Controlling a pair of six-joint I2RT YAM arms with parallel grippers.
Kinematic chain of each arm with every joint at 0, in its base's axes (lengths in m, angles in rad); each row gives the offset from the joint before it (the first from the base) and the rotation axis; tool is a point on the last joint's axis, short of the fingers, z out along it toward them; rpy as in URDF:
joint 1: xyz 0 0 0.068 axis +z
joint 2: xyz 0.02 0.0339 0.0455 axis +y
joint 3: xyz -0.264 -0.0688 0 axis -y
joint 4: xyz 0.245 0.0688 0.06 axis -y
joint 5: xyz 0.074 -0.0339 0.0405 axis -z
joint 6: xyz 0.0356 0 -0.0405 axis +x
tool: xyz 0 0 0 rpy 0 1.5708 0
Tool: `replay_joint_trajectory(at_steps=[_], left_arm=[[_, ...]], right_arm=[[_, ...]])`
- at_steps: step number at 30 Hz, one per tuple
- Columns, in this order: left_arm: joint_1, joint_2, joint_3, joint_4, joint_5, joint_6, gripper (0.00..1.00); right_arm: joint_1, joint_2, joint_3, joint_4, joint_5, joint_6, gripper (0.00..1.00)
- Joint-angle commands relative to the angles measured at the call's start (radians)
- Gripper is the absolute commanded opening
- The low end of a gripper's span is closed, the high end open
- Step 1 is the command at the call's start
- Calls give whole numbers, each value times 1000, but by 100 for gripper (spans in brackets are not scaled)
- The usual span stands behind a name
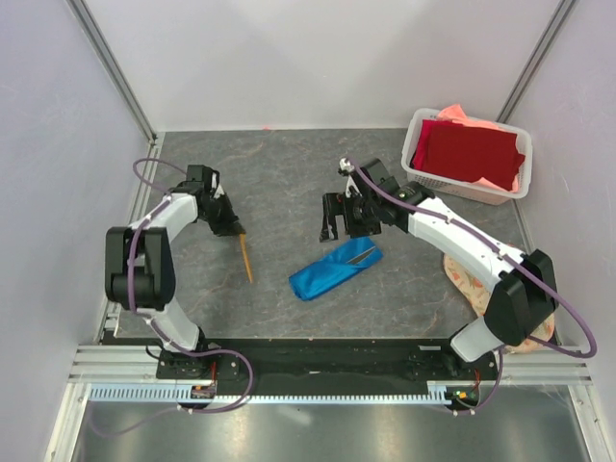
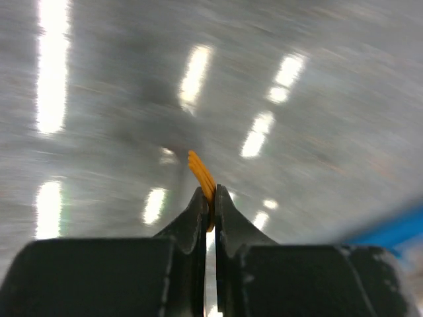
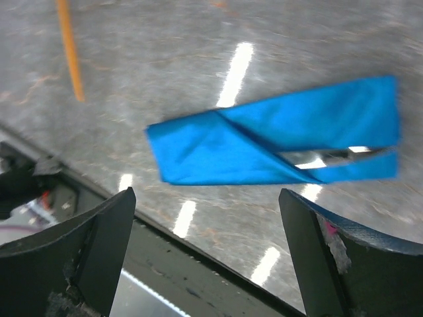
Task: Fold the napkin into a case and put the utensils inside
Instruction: Pick up the fork from the center of the board, then pass from the left arm to the right
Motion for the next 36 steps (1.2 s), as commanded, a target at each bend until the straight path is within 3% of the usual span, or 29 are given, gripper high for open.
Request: replay_joint_trajectory(at_steps=[1,2,7,15,20,22,26,29,31,32,34,36], left_arm=[[-77,-282,-167,244,633,-158,2],[-110,-372,-184,305,656,-200,2],[-323,-508,-240,379,625,-245,2],[-408,-534,-281,455,629,-298,2],[-408,-522,-284,479,639,-287,2],[-408,-514,-287,485,636,-291,2],[-408,-500,-295,516,645,-301,2],[-408,-492,-297,541,648,-305,2],[-408,-483,-297,559,655,-311,2],[-408,-473,-295,562,658,-313,2],[-408,-477,-286,536,633,-299,5],[-409,-506,-278,486,575,-287,13]], right_arm=[[-9,71,103,121,-226,10,98],[-11,84,131,135,-228,81,98],[-11,108,85,345,-318,365,93],[-11,2,-126,550,-329,540,76],[-11,-69,-275,693,-354,659,71],[-9,-78,-304,709,-375,692,59],[-9,-106,-354,811,-388,758,50],[-9,-113,-403,889,-412,823,33],[-11,-116,-420,909,-415,842,17],[-9,-121,-424,926,-411,862,0],[-9,-126,-429,942,-405,885,0],[-9,-133,-433,966,-382,928,0]])
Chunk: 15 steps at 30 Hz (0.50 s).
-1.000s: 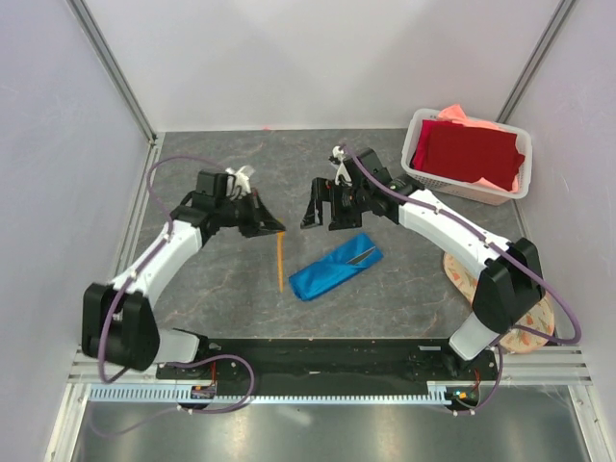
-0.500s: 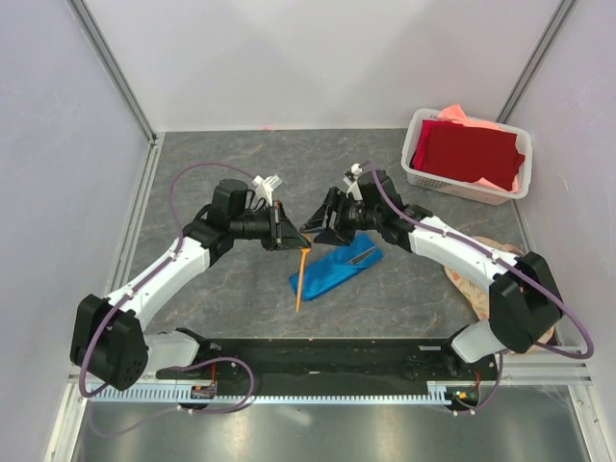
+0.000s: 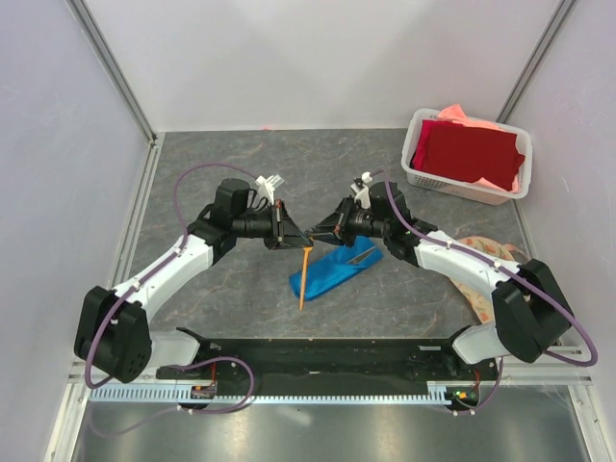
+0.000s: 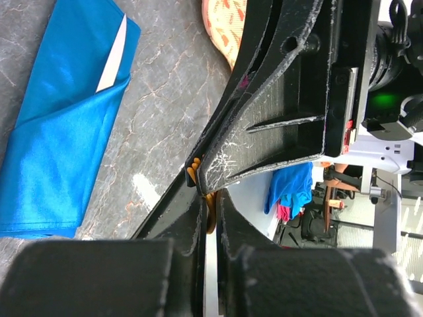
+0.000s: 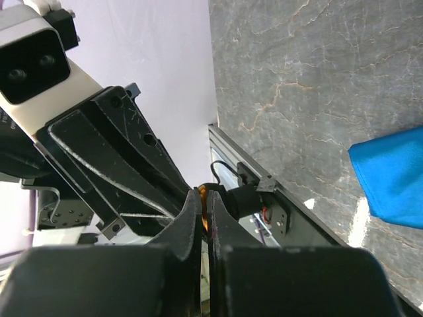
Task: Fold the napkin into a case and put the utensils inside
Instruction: Pass from the left arm to the right
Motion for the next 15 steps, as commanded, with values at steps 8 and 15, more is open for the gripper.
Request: replay_joint_trajectory(at_steps=[8,15], left_arm=[[-31,-226,-69,-124,-306,-15,62],[-157,-232,-89,-101,-388,-66,66]], right_arm=[[5,-78,-10,118,87,202,0],[-16,-116,17,-20,201,221,0]])
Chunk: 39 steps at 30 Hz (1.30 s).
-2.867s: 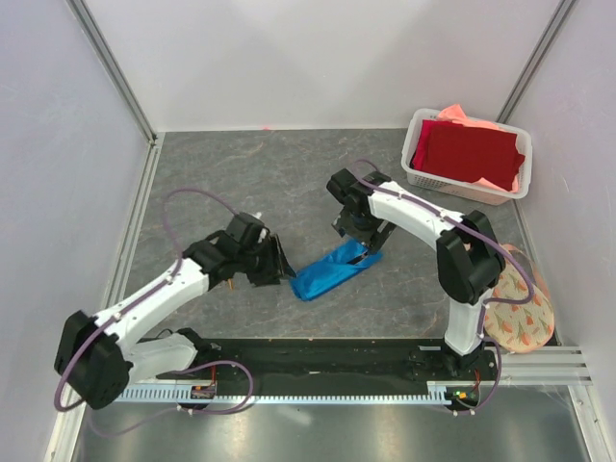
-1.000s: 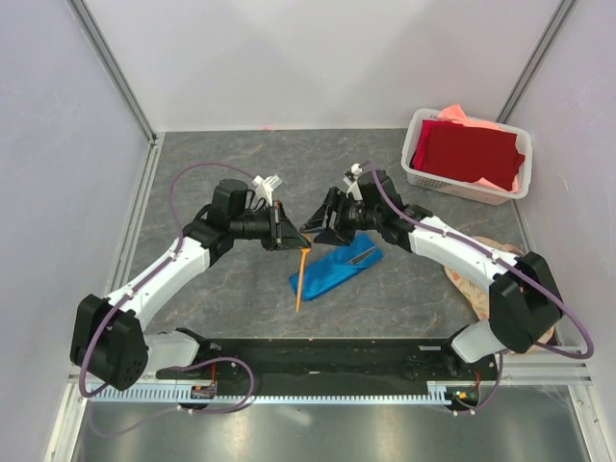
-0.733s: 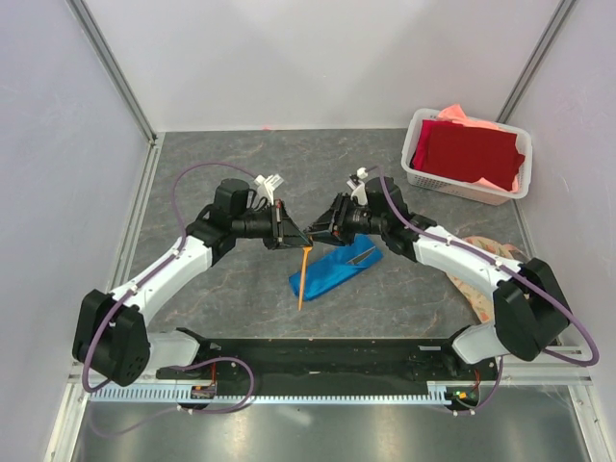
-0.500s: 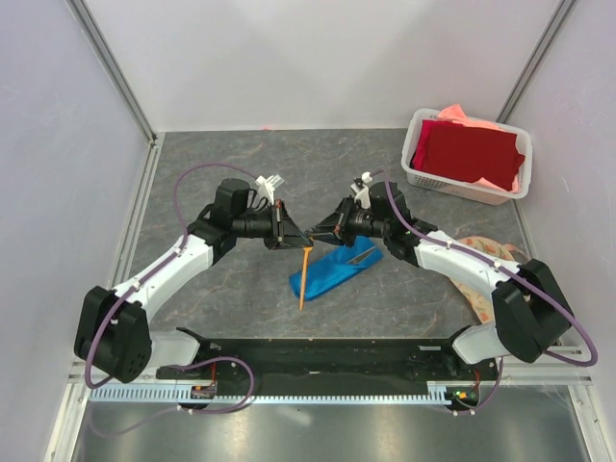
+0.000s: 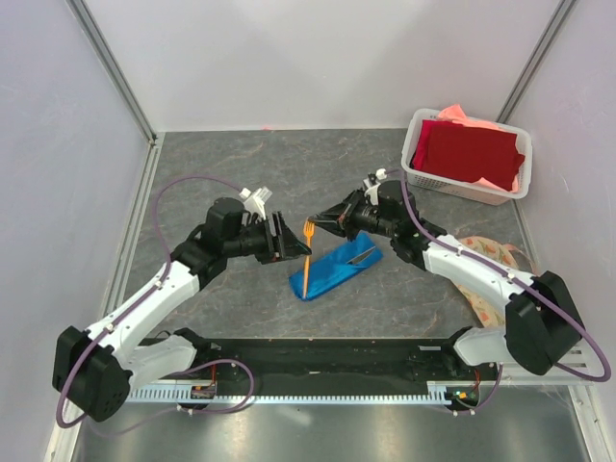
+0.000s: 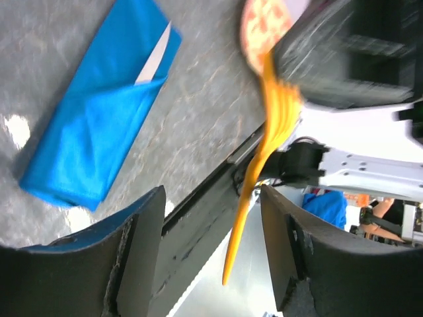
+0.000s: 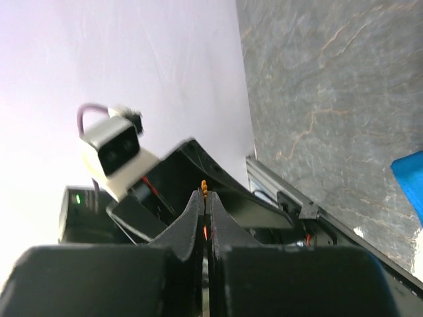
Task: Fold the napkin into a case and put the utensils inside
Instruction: Pass from the left arm to the right, then pass from the right arm to the left, then pass from the left arm to the right
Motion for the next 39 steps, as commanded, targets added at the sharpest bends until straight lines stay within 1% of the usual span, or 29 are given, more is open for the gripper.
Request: replay_joint_trajectory(at_steps=[1,2,3,4,5,6,7,8,9,10,11,13,14,16,17,18,19,20,21,24,29,32,33,36,39], left_arm=[[-101,26,17,-10,-128,-38,66],[-115,40,29,-7,-132,-38,67],[-133,52,31,1,-125,-45,64],[-141,74,36,9,-106,-45,58],[-149,83,37,10,-93,-50,30],[-149,89,36,12,-76,-53,21],[-149,97,36,31,-25,-56,15],[-129,103,39,41,19,-55,9],[-112,111,42,48,64,-61,8],[-94,118,42,68,181,-70,7],[-62,135,40,137,234,-106,6],[-40,149,45,183,344,-142,6],[-31,164,43,279,377,-203,6],[-26,194,52,360,478,-260,6],[-26,203,57,392,499,-310,6],[-26,221,62,456,519,-334,6],[-26,226,68,482,545,-355,6],[-28,232,72,501,553,-390,6],[-26,238,74,550,559,-409,6],[-25,243,63,652,578,-490,6],[-26,237,46,742,584,-582,6],[-26,224,31,746,583,-591,6],[-26,221,28,750,583,-594,6],[-28,217,10,771,581,-611,6],[-26,215,-1,800,579,-628,6]], right_arm=[[-14,-48,38,-107,115,43,0],[-16,-52,42,-126,128,39,0],[-22,-54,53,-146,137,34,0],[-25,-60,55,-160,151,26,0],[-33,-60,68,-166,155,13,0],[-39,-60,84,-189,155,-16,0],[-46,-48,111,-242,151,-149,2],[-77,-39,187,-310,146,-243,12],[-92,-31,215,-391,125,-335,25],[-115,-32,223,-399,32,-425,43],[-163,-42,208,-398,-25,-529,51],[-180,-100,184,-379,-77,-625,64],[-180,-120,167,-378,-123,-694,67],[-178,-178,119,-304,-182,-693,72],[-177,-190,61,-266,-244,-676,72],[-175,-197,35,-164,-278,-620,72],[-171,-210,10,-116,-300,-585,70],[-157,-217,-31,-65,-311,-555,69],[-152,-223,-52,45,-320,-482,68],[-146,-223,-109,189,-325,-391,61],[-142,-229,-129,240,-312,-337,58],[-142,-232,-160,335,-311,-270,55],[-142,-232,-166,378,-308,-252,52],[-134,-224,-185,437,-300,-208,45],[-119,-221,-188,451,-291,-196,41]])
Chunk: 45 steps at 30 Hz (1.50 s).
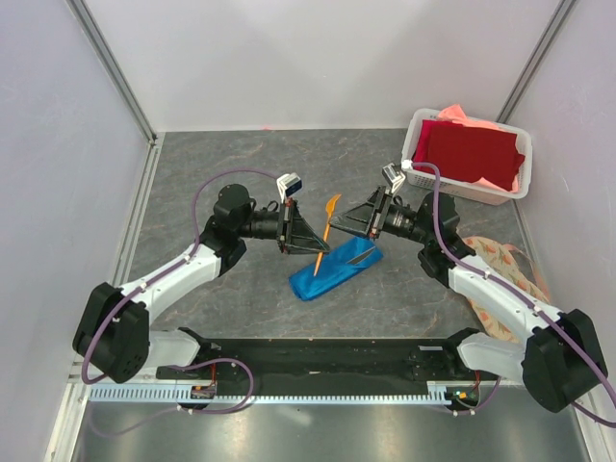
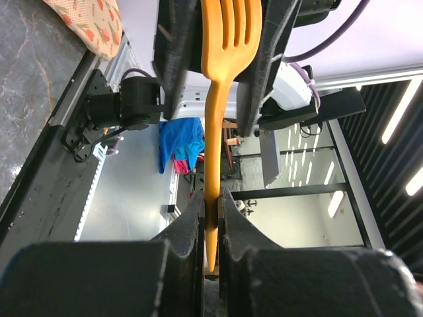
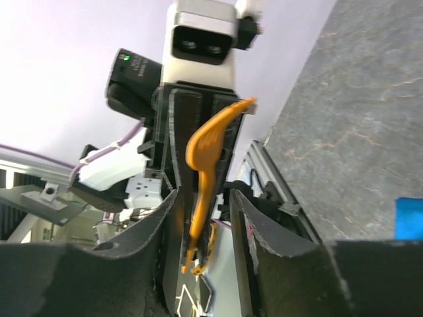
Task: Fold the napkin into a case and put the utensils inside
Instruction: Pass from the left arm to the right, then insert the fork into the folded napkin.
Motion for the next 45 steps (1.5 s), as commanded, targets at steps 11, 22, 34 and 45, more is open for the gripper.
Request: replay_joint_trajectory(at_steps=[11,22,34,45], left_arm=[[-1,-35,-59,241,33,-170,6],[85,-133,-33,-341,-88,122,47],[21,-71,208,-1115,-818,701,16],[-102,38,96,-1003,-869,715,9]], right_arm=[[69,49,-26,271,32,147,22],[79,44,79,-188,231,97,0],[76,481,777,-1658,1037,39,0],[81,721,958,-1818,1127,219,0]])
